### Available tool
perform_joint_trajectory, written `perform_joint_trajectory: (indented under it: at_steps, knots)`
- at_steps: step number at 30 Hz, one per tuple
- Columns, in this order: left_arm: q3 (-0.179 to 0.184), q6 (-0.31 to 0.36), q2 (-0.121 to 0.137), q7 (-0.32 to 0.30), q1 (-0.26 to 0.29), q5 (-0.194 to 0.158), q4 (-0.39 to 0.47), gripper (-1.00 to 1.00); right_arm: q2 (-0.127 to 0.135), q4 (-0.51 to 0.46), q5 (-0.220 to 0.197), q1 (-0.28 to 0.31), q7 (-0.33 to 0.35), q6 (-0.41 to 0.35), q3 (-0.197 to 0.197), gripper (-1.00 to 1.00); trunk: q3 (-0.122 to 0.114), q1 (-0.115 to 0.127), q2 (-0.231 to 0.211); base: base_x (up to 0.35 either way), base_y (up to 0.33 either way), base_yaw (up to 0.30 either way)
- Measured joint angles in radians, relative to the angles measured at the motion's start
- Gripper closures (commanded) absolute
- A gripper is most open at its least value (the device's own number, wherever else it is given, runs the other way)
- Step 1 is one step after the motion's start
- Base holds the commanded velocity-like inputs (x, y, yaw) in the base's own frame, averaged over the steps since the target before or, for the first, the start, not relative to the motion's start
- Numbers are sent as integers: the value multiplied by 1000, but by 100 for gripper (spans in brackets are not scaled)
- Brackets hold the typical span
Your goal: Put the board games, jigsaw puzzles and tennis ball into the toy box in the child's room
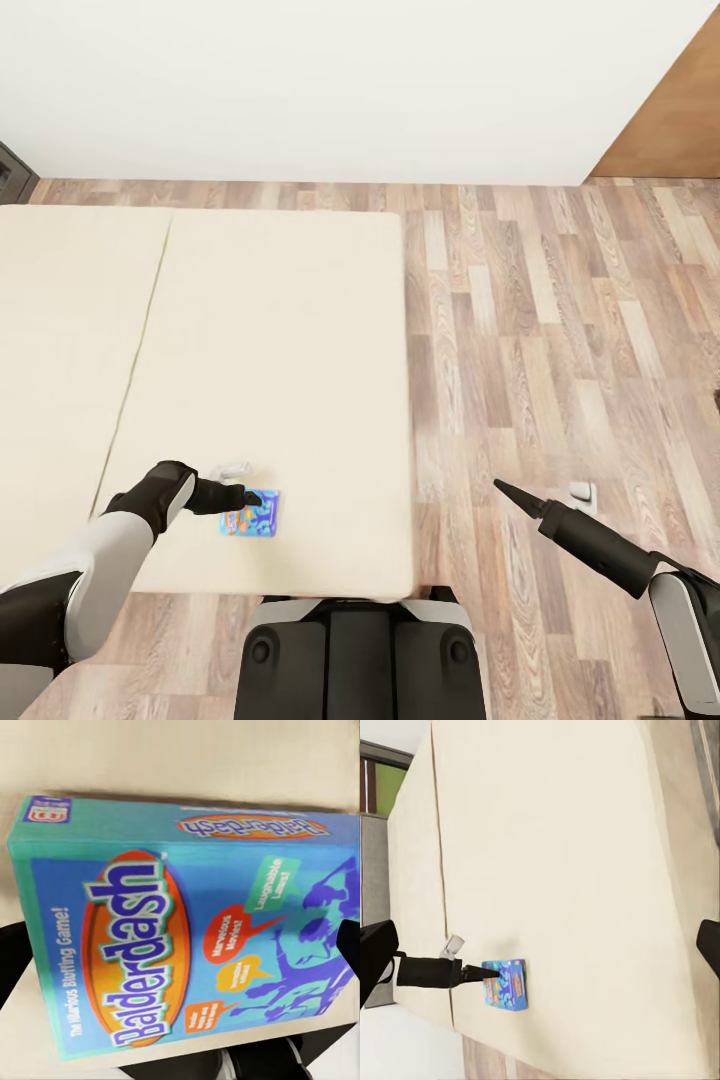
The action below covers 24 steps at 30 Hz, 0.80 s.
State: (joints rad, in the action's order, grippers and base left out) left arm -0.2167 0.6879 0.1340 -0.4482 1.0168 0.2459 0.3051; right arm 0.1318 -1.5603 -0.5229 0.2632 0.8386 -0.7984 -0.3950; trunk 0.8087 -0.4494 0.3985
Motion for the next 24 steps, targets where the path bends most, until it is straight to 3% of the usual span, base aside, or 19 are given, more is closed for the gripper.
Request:
perform_joint_trajectory:
  at_steps: [16,24]
  knots:
    - [-1,11,0,-1,0,3,0,-100,1,0,-1,0,0,0,0,-100,0,0,0,0,-72,0]
    - [-2,12,0,-3,0,2,-1,-100,1,-1,-1,0,0,0,0,-100,0,0,0,0,-181,0]
